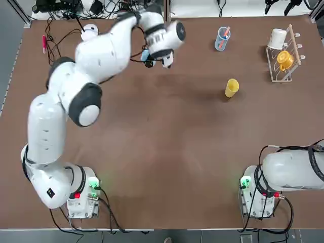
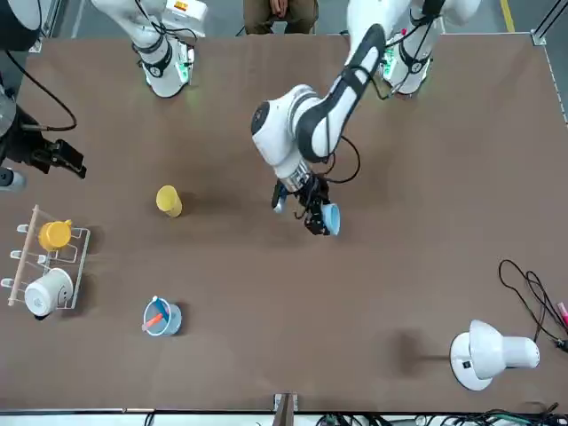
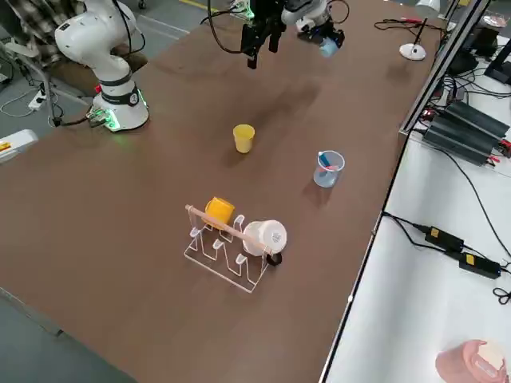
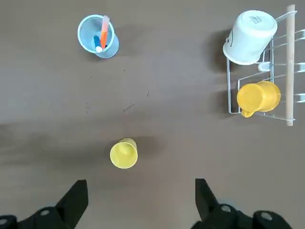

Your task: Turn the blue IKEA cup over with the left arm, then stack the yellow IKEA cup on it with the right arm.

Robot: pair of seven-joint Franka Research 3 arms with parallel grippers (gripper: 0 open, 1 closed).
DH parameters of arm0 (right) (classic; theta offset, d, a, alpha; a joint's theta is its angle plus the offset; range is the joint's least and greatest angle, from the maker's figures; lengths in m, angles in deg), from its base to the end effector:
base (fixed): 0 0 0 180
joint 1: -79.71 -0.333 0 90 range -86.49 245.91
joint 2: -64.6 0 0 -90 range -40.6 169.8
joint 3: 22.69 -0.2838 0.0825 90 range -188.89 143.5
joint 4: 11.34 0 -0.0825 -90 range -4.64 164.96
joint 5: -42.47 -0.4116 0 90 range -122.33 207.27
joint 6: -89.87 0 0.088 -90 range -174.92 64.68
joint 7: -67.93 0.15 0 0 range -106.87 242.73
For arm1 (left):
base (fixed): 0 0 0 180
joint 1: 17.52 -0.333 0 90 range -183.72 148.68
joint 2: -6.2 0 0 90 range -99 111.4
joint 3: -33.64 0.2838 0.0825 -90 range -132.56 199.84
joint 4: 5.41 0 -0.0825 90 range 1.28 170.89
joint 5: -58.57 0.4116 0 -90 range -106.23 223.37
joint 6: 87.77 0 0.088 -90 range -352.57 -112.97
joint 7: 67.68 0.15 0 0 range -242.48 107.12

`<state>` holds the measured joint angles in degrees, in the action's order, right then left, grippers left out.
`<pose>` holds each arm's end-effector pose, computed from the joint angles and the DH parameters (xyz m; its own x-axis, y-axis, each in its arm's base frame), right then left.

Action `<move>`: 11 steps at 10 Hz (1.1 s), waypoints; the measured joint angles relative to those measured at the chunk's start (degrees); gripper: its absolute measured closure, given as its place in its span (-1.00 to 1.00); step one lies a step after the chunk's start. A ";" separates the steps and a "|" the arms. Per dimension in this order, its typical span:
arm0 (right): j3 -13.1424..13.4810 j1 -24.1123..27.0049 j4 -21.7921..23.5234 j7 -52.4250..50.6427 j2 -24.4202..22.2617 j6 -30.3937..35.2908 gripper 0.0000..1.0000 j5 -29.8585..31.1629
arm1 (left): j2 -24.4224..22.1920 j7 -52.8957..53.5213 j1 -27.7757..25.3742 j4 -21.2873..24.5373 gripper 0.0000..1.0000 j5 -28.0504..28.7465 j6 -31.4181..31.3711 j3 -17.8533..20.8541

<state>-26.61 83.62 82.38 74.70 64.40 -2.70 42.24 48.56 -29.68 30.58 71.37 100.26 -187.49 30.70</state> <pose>0.5829 0.0007 0.5227 0.9929 -0.1179 -0.0169 -0.1179 -0.9930 -0.0018 0.5132 -0.4855 0.2149 -0.1013 -0.7704 -0.6294 -0.9312 0.2961 -0.2125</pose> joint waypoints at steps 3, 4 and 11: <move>0.00 0.00 0.01 -0.02 0.00 0.01 -0.99 0.00 | 5.71 -2.74 11.03 -2.05 -0.37 0.94 0.12 8.04; 0.00 0.00 0.01 -0.04 0.00 0.01 -0.99 0.00 | 7.95 -4.65 14.07 -3.36 -0.37 1.03 0.15 10.82; -0.06 -0.03 0.02 -0.28 0.00 0.46 -0.99 0.00 | 16.33 -3.10 24.32 -8.00 -0.37 7.17 3.71 15.58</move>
<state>-26.67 83.59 82.40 74.43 64.40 -2.24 42.24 64.89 -32.78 54.90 63.38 107.44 -183.77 46.28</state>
